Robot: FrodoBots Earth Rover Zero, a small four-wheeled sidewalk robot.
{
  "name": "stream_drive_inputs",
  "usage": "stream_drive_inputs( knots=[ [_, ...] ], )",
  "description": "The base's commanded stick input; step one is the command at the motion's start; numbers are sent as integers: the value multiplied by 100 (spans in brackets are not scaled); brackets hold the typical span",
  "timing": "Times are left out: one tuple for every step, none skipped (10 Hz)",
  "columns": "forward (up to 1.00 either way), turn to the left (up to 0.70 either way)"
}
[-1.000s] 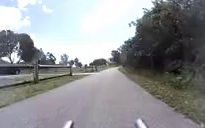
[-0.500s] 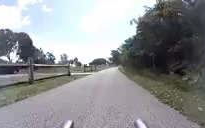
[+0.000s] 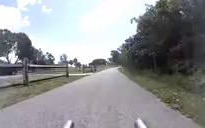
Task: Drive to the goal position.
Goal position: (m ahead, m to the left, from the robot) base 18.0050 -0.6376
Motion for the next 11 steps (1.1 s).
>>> stream_drive_inputs(
  knots=[
    [50, 0],
    [50, 0],
    [50, 0],
    [50, 0],
    [50, 0],
    [50, 0],
    [50, 5],
    [50, 22],
    [50, 25],
    [50, 25],
    [50, 18]
  ],
)
